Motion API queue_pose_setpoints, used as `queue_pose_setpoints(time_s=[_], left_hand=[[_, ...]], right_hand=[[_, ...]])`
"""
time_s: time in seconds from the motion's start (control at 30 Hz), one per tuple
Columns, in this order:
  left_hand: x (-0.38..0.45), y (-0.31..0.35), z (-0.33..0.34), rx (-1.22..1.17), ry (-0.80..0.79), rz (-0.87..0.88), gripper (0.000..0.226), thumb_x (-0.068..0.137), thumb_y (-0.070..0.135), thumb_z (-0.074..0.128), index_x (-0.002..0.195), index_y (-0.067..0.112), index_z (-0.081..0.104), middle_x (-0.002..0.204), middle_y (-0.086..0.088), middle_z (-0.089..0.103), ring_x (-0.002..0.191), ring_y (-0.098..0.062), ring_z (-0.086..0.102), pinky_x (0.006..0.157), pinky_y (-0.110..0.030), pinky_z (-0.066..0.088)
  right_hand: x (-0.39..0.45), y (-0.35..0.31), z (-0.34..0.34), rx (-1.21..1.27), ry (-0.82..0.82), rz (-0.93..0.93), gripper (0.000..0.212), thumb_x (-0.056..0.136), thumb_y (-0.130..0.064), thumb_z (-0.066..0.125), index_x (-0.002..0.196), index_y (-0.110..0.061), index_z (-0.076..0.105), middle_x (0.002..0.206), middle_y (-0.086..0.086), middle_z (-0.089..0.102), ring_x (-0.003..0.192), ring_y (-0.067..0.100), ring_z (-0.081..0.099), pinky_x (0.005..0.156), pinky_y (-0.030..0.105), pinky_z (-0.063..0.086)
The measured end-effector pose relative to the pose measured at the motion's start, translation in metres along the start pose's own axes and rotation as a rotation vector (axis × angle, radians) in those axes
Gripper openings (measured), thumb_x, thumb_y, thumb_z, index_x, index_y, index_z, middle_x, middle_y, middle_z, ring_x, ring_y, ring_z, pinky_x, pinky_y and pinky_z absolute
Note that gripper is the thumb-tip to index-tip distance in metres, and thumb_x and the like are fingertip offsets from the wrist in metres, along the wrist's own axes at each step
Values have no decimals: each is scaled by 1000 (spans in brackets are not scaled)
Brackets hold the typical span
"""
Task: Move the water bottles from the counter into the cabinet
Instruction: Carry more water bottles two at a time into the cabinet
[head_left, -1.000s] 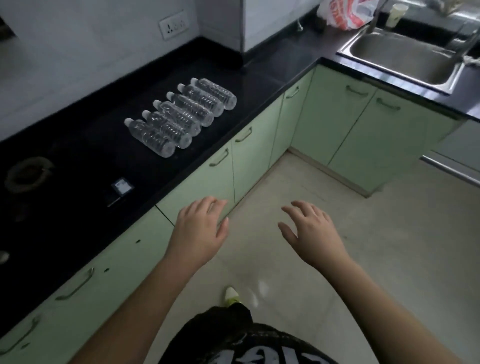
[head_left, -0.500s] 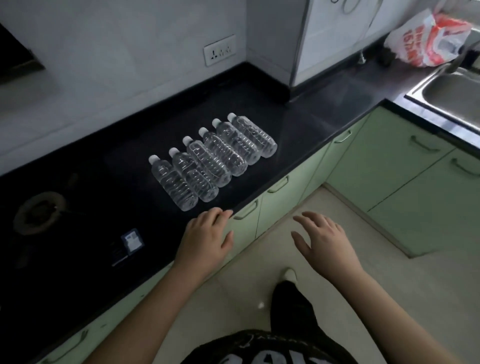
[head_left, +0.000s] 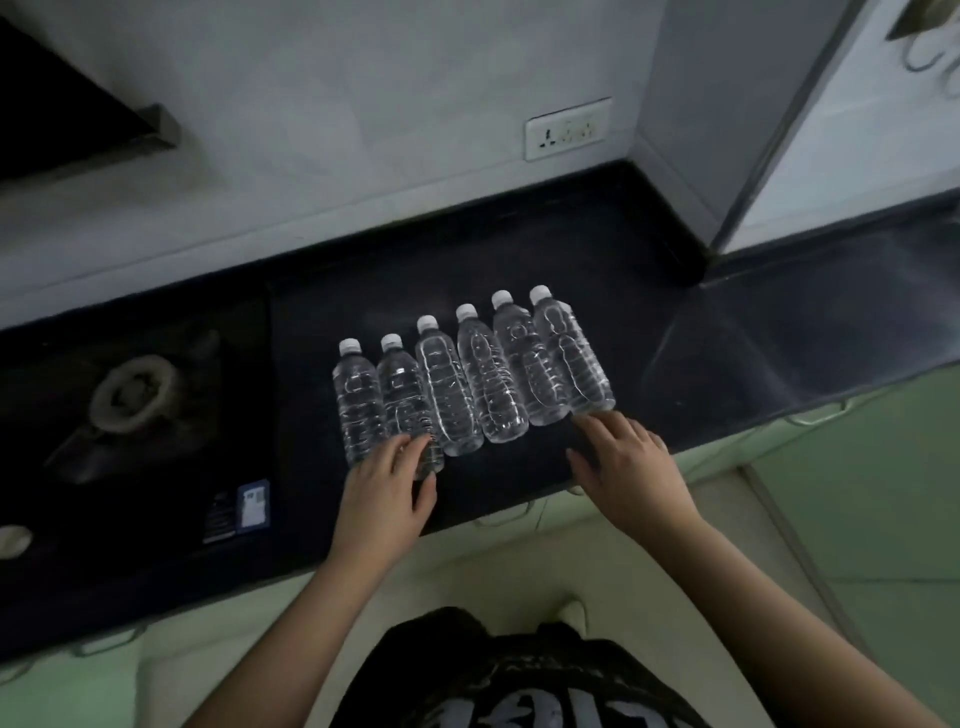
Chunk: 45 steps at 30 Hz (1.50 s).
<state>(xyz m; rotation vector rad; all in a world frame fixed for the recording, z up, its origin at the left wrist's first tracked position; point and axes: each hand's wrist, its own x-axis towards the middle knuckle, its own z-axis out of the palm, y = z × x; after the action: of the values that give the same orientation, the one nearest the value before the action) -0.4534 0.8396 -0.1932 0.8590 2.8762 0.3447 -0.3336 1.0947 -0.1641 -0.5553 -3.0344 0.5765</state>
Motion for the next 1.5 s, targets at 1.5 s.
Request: queue_pose_setpoints(time_s=[1.5], left_hand=[[24,36,79,-52,25,-382,64,103,32,34,156,7,6,163,-16,-7,150,-25,-10,122,-43,18]], right_hand=[[74,85,56,3,-95,-11,60,99,-35,44,152,-23,20,156,21,22,134,40,39,97,48,47]])
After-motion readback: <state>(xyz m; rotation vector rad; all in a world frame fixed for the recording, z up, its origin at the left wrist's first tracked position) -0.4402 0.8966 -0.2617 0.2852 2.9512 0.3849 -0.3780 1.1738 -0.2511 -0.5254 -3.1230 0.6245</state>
